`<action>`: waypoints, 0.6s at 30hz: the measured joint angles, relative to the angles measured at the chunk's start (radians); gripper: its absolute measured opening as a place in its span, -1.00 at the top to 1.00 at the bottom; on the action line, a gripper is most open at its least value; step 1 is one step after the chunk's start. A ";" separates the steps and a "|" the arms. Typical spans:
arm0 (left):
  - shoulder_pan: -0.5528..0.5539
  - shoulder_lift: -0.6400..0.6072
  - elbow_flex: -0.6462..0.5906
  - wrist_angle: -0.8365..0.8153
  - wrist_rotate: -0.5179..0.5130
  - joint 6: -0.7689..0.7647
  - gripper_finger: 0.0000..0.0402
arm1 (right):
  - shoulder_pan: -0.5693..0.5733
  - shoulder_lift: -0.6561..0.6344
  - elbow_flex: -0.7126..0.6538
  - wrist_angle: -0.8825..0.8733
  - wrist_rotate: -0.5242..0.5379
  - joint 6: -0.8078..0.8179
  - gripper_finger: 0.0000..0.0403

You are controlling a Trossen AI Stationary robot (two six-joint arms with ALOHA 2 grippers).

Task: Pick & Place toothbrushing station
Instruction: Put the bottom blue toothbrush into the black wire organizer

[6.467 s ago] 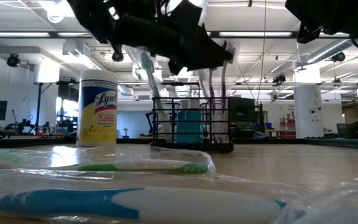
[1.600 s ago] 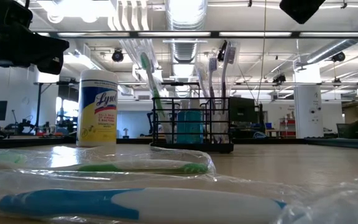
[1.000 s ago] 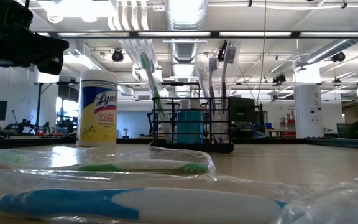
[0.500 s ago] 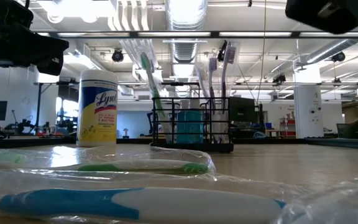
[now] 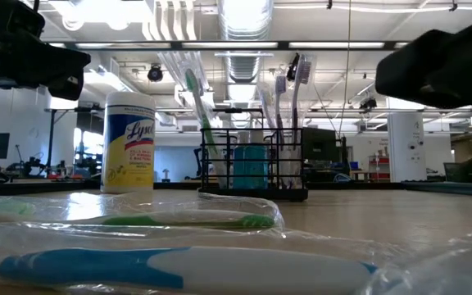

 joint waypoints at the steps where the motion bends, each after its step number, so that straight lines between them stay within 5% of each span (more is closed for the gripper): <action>1: 0.000 0.000 0.000 0.000 0.000 -0.004 0.94 | -0.004 0.000 -0.003 0.000 0.000 -0.009 0.19; 10: 0.000 0.001 0.000 -0.001 0.000 -0.049 0.94 | -0.043 0.000 -0.028 -0.009 -0.090 -0.200 0.89; 18: 0.000 0.001 0.000 0.001 -0.001 -0.068 0.94 | -0.071 -0.063 -0.032 -0.087 -0.106 -0.374 0.92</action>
